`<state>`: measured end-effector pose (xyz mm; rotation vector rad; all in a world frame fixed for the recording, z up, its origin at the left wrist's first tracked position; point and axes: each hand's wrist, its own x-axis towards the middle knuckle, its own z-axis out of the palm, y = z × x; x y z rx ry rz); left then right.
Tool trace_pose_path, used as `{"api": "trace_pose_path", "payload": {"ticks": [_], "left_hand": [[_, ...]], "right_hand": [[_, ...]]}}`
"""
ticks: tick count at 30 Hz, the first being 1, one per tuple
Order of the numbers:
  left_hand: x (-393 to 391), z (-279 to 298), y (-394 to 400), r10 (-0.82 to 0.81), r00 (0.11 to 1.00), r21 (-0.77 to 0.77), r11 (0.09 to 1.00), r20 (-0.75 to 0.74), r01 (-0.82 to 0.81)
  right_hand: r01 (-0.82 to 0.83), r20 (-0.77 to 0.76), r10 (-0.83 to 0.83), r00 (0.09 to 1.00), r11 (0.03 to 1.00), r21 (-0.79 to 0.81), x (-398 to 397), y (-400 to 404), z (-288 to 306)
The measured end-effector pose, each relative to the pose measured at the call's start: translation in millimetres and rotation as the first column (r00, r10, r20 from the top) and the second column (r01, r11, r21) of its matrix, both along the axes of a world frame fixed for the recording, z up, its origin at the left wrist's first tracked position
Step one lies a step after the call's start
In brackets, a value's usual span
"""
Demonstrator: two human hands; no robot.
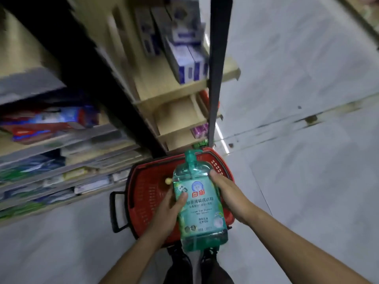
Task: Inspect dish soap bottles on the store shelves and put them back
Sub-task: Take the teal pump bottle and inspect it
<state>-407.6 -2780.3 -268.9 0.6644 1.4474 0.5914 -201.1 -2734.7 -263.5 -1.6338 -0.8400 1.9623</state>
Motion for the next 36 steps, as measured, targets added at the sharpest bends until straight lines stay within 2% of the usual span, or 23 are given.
{"api": "trace_pose_path", "payload": {"ticks": [8,14,18,20,23,26,28,32,36], "left_hand": [[9.5,-170.2,43.9,-0.065,0.996,-0.096,0.994,-0.057,0.06],[9.8,-256.2,71.4,-0.06,0.992,-0.065,0.996,-0.112,0.053],[15.1,-306.3,69.5,-0.034,0.987,-0.093,0.995,-0.16,0.019],[15.4,-329.2,65.0,-0.046,0.977,-0.08,0.996,-0.208,0.03],[15.3,-361.2,55.4,0.026,0.97,-0.046,0.998,-0.241,-0.038],[19.3,-385.8,52.5,0.016,0.934,0.031,1.0,-0.357,-0.005],[24.1,-396.8,56.0,0.015,0.917,0.065,0.998,-0.399,0.012],[31.8,-418.6,64.7,-0.011,0.906,0.083,0.995,-0.422,0.05],[34.9,-440.0,73.2,0.026,0.913,0.084,0.996,-0.408,0.01]], "right_hand": [[-0.06,0.156,0.053,0.986,0.998,0.037,-0.8,42.1,-158.6],[0.001,0.039,-0.002,0.999,0.999,0.035,-2.7,62.7,-248.4],[0.083,-0.029,-0.086,0.996,0.99,-0.112,-8.4,58.5,-298.4],[0.105,-0.019,-0.109,0.994,0.985,-0.139,-11.1,55.6,-322.0],[0.131,0.03,-0.128,0.991,0.981,-0.14,-14.9,51.1,-351.7],[0.194,0.123,-0.181,0.976,0.974,-0.113,-18.4,50.9,-376.7],[0.236,0.103,-0.224,0.969,0.964,-0.121,-18.0,52.3,-387.7],[0.257,0.056,-0.252,0.966,0.96,-0.108,-5.4,54.1,-414.6],[0.246,0.097,-0.238,0.966,0.966,-0.08,-1.3,59.9,-432.0]]}}
